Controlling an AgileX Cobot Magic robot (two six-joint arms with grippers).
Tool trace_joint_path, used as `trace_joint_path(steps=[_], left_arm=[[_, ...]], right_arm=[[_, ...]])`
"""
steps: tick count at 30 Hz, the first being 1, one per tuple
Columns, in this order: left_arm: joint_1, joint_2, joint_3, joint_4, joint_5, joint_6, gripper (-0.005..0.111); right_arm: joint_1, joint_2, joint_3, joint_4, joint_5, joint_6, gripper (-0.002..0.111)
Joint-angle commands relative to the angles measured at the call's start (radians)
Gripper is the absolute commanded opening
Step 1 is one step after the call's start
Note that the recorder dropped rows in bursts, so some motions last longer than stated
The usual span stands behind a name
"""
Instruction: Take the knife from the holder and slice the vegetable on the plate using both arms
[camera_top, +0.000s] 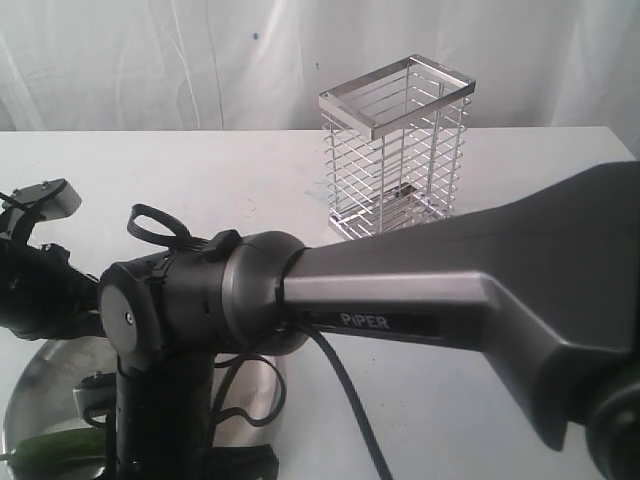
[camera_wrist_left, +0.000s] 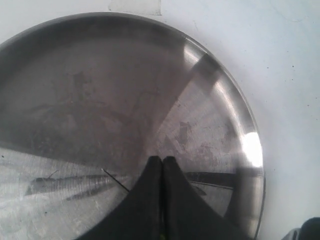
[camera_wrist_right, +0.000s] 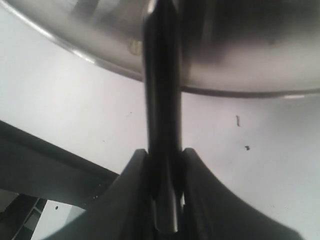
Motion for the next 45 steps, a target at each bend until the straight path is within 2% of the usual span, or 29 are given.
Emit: trace_joint_path(steps=[1,4,15,24,45], left_arm=[[-0.002,-0.010,-0.003,-0.021,0.024,0.000,0.000],[-0.002,-0.010,-0.003,-0.021,0.024,0.000,0.000],[-0.002,-0.010,-0.003,-0.006,0.035,0.000,0.000],[-0.002,-0.010,-0.003,0.021,0.066,0.000,0.000],[-0.002,-0.010,-0.003,-0.014,0.097,-0.001,0.000]], right_arm=[[-0.005,0.019,-0.007,0.059,0.005,-0.026,0.003],[-0.005,0.025,-0.007,0.147,-0.016,-0.089,0.003],[-0.009,0.058,-0.007,0.214,-0.021,-0.107,0.003],[-0.009,0.058,-0.011,0.368,0.111,-0.242,0.003],[-0.052,0.063,-0.012,0.368,0.119,-0.184,0.003]])
